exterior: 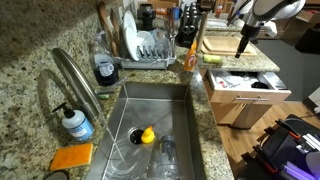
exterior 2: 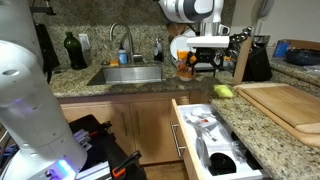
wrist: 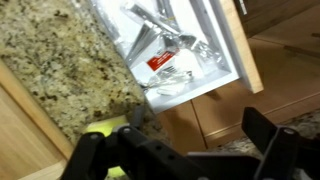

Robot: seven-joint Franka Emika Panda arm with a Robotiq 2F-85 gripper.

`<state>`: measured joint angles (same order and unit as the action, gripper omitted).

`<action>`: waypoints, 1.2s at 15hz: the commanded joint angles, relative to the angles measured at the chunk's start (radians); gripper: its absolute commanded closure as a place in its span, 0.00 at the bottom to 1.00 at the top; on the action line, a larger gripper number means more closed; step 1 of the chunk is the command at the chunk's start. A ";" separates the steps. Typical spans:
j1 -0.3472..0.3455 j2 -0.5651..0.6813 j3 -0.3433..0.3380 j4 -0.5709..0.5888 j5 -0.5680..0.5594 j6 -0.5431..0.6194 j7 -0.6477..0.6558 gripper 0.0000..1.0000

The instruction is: Get the sponge on the countertop and place it in the open drawer of the cabinet

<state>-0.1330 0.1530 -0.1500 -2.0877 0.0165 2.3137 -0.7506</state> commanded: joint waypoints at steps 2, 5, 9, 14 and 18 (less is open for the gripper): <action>-0.010 0.101 -0.002 0.045 -0.137 0.282 0.184 0.00; -0.031 0.089 0.026 0.033 -0.103 0.255 0.214 0.00; -0.039 0.138 0.033 0.065 -0.077 0.259 0.241 0.00; -0.142 0.239 0.118 0.202 0.052 0.075 -0.183 0.00; -0.088 0.297 0.061 0.286 -0.148 0.007 -0.204 0.00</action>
<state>-0.2497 0.3877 -0.0616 -1.8868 -0.0103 2.3677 -0.9438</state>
